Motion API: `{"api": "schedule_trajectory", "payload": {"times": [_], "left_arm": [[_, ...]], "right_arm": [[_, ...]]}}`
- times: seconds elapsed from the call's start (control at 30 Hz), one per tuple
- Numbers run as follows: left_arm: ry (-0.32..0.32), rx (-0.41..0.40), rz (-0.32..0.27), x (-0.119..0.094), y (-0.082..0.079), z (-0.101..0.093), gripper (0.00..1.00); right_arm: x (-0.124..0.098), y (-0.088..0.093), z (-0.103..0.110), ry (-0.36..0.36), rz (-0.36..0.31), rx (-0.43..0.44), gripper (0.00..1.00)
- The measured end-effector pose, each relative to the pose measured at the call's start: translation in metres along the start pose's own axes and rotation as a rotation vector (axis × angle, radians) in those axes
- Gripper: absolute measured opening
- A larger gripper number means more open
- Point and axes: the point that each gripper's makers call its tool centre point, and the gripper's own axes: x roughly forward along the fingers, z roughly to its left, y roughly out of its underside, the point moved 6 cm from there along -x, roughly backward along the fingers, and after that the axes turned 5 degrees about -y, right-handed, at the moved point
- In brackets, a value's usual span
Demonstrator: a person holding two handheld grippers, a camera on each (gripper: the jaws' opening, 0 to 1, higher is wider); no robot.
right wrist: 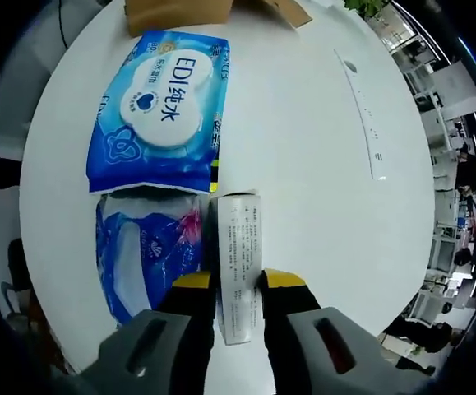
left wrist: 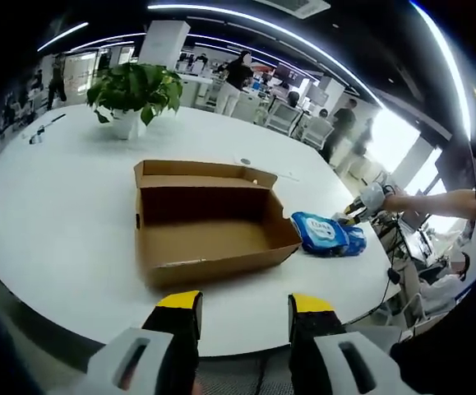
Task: Operate the shoe box by opening the lid, removing the specified soft item, and placing it in the target area until the item is outside and the box remains undamaged.
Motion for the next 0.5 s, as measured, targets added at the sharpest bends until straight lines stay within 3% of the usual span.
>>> {"api": "schedule_trajectory", "payload": {"times": [0.5], "left_arm": [[0.048,0.024,-0.012,0.006,-0.007,0.001,0.42]], "right_arm": [[-0.029,0.012,0.01,0.054,0.003,0.093,0.23]]}}
